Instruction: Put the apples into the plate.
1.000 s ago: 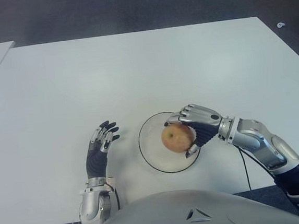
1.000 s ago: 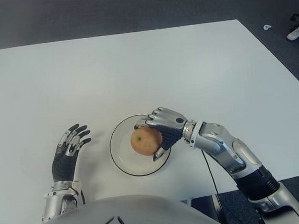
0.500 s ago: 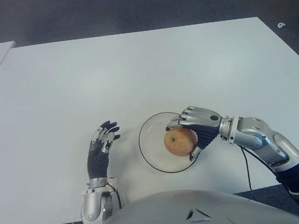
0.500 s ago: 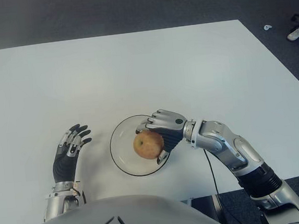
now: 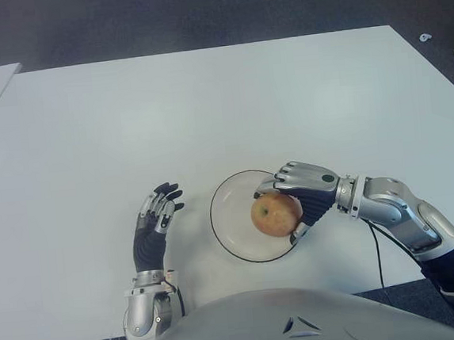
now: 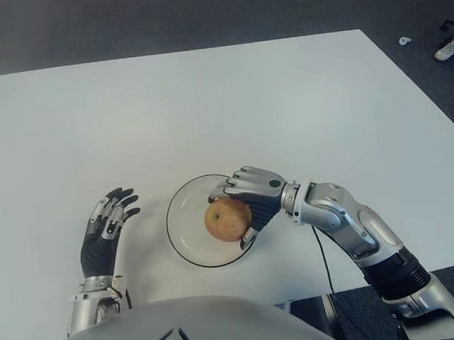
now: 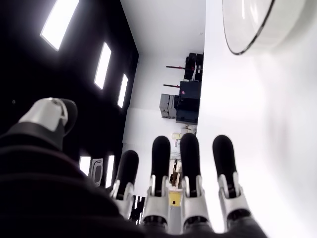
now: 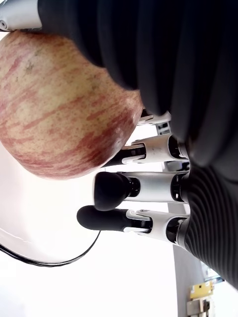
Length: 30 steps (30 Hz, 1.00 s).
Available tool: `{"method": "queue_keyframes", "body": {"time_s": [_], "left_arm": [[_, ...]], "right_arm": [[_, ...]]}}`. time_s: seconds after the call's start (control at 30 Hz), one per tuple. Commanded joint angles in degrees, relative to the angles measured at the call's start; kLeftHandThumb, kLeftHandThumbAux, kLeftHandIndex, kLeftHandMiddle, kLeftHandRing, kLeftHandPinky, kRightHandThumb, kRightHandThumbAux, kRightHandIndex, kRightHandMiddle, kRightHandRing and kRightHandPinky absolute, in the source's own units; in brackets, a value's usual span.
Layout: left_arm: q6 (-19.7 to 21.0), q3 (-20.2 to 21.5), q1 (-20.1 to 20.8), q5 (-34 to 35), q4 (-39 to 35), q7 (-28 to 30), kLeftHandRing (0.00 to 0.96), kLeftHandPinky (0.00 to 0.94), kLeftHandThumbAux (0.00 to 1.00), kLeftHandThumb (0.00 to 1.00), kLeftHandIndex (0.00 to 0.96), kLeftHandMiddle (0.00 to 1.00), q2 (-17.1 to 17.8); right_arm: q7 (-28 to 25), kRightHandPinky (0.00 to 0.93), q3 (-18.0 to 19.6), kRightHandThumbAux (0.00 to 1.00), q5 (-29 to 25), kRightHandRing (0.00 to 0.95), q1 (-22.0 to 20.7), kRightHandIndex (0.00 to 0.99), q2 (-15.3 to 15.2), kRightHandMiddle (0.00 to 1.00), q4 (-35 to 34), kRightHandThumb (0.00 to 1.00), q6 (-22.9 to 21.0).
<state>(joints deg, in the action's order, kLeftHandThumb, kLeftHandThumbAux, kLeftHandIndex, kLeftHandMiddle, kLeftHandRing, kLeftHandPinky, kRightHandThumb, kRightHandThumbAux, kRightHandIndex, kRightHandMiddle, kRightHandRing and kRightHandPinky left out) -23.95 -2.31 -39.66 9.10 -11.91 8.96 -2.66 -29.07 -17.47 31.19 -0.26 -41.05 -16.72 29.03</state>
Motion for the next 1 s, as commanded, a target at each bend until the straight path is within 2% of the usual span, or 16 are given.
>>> {"method": "queue_keyframes", "body": {"time_s": [0.03,0.3,0.63,1.0], "left_arm": [[0.7,-0.2,-0.4,0.1,0.5,0.5,0.274,0.319,0.476,0.303,0.23,0.251,0.8],[1.0,-0.7,-0.8,-0.3,0.0,0.0,0.271,0.313,0.481,0.311,0.224,0.249,1.0],[3.1,-1.6,-2.7,-1.1,-3.3,-1.3,0.275,0.321,0.495,0.318,0.219,0.253,0.5],[1.5,-2.6,-3.5,-0.4,-3.6,0.0,0.272,0.318,0.506,0.323,0.223,0.252,0.8]], "right_arm": [[0.9,0.792,-0.8,0.729,0.2,0.807,-0.3,0.46,0.9,0.829,2.6,0.684,1.4],[3.9,0.783,-2.1,0.723,3.4,0.802,-1.7,0.439,2.6,0.819,7.3,0.701,3.8],[15.4,0.809,-5.2,0.723,12.0,0.807,-2.6,0.438,7.2,0.818,18.3,0.701,6.2],[21.2,0.783,-7.7,0.722,14.9,0.79,-3.7,0.438,7.6,0.807,24.6,0.701,6.8]]}}
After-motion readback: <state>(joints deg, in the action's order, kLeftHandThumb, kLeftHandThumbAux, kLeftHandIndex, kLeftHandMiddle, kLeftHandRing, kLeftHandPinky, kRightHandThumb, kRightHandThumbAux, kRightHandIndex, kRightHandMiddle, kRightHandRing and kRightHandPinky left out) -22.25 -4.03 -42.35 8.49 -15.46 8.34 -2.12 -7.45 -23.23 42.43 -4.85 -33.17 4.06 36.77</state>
